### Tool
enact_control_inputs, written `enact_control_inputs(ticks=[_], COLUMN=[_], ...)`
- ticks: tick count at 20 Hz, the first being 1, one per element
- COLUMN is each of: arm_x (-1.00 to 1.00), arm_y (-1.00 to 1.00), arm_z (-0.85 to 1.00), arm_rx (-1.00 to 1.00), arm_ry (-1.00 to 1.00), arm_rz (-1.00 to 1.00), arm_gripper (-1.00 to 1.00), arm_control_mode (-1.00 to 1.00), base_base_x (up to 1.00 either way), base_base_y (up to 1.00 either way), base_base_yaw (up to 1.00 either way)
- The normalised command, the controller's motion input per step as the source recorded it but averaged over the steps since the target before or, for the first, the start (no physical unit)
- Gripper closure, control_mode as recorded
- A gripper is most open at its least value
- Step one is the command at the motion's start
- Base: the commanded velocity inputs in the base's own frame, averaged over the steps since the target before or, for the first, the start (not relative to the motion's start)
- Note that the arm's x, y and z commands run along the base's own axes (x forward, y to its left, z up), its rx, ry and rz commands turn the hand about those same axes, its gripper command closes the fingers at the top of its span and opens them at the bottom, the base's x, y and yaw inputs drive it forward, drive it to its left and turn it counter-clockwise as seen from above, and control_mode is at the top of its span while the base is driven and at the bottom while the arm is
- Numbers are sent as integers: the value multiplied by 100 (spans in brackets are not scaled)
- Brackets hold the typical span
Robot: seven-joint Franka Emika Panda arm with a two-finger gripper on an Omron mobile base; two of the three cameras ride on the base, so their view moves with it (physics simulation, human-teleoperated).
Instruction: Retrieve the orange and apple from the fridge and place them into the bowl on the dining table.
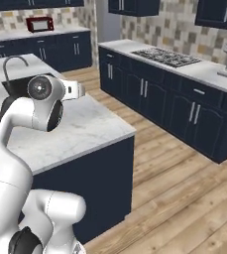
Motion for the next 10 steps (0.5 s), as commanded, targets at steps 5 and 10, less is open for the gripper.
enact_control_inputs(ticks=[5, 10], arm_x=[0, 0], arm_y=[0, 0], arm_z=[0, 0], arm_rx=[0, 0], arm_ry=[0, 0], arm_rz=[0, 0], arm_gripper=[100, 100], arm_control_mode=[100, 100], base_base_x=[-44, -40], base_base_y=[77, 86], base_base_yaw=[20, 19])
